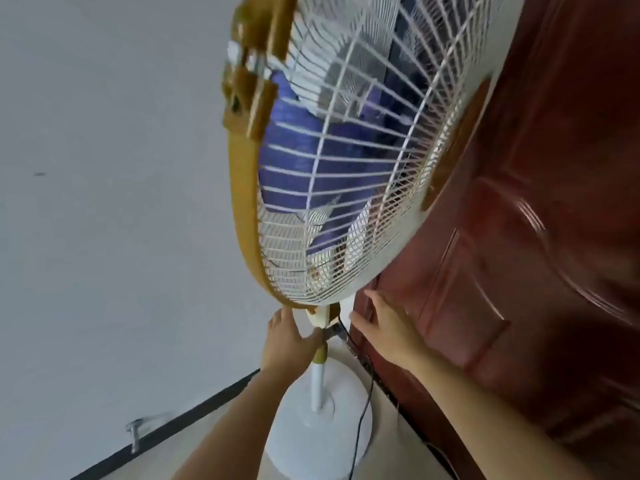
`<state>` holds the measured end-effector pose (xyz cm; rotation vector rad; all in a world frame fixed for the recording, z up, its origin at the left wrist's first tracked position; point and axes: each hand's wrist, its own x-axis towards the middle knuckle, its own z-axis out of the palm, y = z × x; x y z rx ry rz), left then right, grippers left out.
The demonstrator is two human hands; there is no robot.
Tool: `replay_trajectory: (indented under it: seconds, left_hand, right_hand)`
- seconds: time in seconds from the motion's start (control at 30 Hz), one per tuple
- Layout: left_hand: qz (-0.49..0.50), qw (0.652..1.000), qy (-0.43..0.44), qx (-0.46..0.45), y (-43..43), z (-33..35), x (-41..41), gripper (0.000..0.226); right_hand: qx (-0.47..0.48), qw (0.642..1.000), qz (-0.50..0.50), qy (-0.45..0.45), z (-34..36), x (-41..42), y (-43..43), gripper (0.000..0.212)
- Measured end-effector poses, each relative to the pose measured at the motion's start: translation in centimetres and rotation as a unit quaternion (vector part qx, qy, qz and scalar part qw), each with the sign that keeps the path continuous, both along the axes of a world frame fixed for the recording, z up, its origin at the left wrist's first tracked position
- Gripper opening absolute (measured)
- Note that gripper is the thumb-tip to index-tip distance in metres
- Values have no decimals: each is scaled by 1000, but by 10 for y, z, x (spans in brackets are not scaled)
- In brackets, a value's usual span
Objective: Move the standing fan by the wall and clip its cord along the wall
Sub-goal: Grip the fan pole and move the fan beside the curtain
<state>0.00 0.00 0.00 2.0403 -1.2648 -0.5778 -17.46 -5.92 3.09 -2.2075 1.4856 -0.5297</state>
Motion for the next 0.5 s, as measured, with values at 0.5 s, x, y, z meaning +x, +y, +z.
replay_trajectory:
  seconds: [0.5]
  left_hand:
    - [-88,957,195,-197,-96,-103,12,83]
  right_hand:
    - [-10,907,149,-393,-63,54,-90,43]
